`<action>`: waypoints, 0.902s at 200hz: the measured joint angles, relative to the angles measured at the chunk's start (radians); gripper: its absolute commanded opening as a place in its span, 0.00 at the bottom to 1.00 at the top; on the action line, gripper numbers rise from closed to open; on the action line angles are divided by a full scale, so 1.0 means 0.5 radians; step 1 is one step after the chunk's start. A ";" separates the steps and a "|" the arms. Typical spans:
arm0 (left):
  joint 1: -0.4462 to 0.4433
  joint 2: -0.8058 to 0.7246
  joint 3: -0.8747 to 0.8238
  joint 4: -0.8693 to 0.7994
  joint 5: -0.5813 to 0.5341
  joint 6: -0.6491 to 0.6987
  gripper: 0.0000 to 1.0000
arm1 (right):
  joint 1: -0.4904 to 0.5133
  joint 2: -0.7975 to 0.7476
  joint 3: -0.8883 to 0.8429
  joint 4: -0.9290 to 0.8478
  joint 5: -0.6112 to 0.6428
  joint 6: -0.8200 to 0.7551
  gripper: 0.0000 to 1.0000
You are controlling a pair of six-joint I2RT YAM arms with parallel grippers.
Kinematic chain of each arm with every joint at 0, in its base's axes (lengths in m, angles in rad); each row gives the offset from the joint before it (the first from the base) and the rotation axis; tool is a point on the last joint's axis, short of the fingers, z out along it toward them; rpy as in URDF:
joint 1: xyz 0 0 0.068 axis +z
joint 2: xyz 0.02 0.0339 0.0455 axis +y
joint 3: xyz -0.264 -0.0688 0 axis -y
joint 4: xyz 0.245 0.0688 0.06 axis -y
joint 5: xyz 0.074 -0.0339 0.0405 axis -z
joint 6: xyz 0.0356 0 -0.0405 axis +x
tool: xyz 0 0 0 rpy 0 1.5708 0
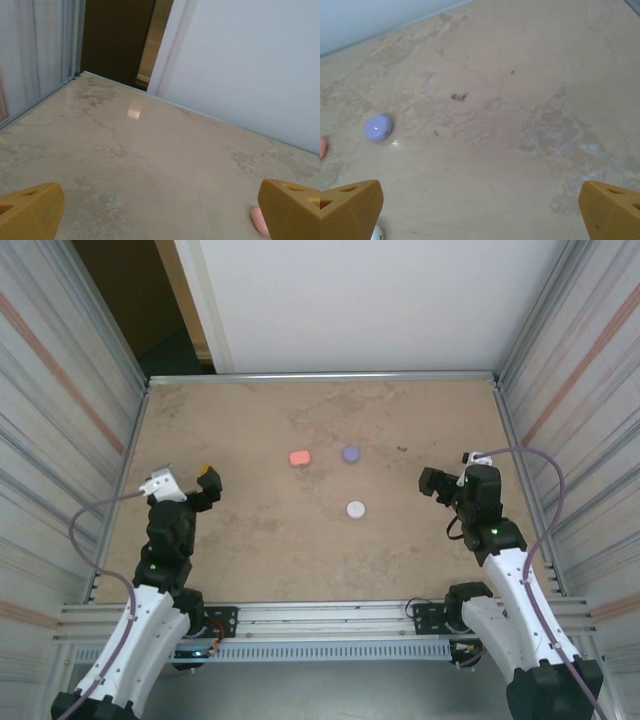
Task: Insert the wireless bluetooth earbuds into the charging case
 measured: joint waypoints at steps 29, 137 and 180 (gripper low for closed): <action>0.017 -0.050 -0.034 -0.021 -0.060 -0.028 0.99 | -0.042 0.005 -0.056 0.056 0.010 -0.002 0.99; 0.018 0.275 -0.038 0.078 -0.266 0.010 0.99 | -0.055 0.285 -0.425 0.797 0.045 -0.283 0.99; 0.058 0.443 -0.032 0.124 -0.254 0.183 0.99 | -0.077 0.587 -0.501 1.279 0.092 -0.364 0.99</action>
